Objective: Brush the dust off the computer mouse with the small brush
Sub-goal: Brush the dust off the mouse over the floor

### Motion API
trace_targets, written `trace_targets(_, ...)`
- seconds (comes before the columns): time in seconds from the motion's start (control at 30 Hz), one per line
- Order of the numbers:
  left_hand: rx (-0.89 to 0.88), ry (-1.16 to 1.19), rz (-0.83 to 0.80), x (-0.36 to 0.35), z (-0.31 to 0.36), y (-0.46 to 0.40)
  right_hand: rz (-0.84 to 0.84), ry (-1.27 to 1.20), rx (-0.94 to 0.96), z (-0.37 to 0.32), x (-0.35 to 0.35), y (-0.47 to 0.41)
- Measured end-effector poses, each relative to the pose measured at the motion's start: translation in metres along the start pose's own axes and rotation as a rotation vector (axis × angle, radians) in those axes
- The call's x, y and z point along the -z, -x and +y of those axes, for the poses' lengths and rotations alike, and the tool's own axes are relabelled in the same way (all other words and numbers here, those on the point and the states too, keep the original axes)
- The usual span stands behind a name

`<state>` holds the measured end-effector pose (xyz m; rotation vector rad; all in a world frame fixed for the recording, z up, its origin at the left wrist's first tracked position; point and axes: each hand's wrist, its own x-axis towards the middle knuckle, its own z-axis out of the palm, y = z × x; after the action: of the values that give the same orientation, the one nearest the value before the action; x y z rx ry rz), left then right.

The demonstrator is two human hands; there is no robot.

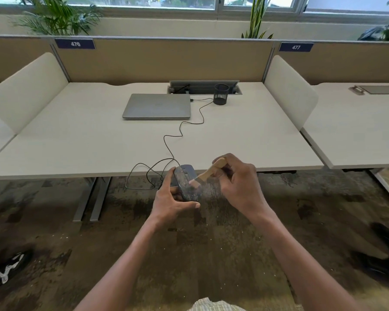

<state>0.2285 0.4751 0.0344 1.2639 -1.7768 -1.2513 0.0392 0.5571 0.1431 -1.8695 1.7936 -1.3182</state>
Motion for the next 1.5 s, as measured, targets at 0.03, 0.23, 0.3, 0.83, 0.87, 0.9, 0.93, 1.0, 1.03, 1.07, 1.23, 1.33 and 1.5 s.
trace_targets(0.03,-0.001,0.005,0.002,-0.001,0.001,0.000,0.044,-0.025,-0.034,0.000,-0.002,0.000)
trace_targets(0.23,-0.010,0.004,0.017,0.002,0.001,-0.001,0.150,0.006,-0.206,0.003,-0.009,0.007)
trace_targets(0.3,-0.019,0.016,0.012,0.004,-0.001,0.000,0.181,0.068,-0.210,0.004,-0.006,0.008)
trace_targets(0.83,-0.006,0.044,0.011,0.008,0.003,0.002,0.203,-0.038,-0.237,0.005,-0.006,0.007)
trace_targets(0.87,-0.004,0.048,0.015,0.007,0.004,0.002,0.192,-0.051,-0.236,0.004,-0.008,0.009)
trace_targets(0.9,-0.002,0.051,0.020,0.007,0.005,0.001,0.183,-0.051,-0.233,0.004,-0.009,0.010)
trace_targets(0.93,-0.001,0.049,0.022,0.007,0.006,0.001,0.180,-0.034,-0.226,0.005,-0.011,0.012)
trace_targets(1.0,-0.003,0.039,0.020,0.008,0.006,0.001,0.198,0.031,-0.207,0.007,-0.011,0.015)
trace_targets(1.03,-0.003,0.039,0.021,0.008,0.006,0.001,0.217,0.057,-0.196,0.008,-0.010,0.016)
trace_targets(1.07,-0.001,0.040,0.022,0.009,0.006,0.001,0.235,0.064,-0.185,0.009,-0.009,0.016)
trace_targets(1.23,0.009,0.052,0.028,0.009,0.006,-0.003,0.185,-0.056,-0.177,0.010,-0.014,0.021)
trace_targets(1.33,0.015,0.055,0.032,0.008,0.005,-0.005,0.183,-0.049,-0.194,0.015,-0.017,0.027)
trace_targets(1.5,0.025,0.023,0.051,0.012,0.004,-0.005,0.244,-0.037,-0.177,0.023,-0.015,0.027)
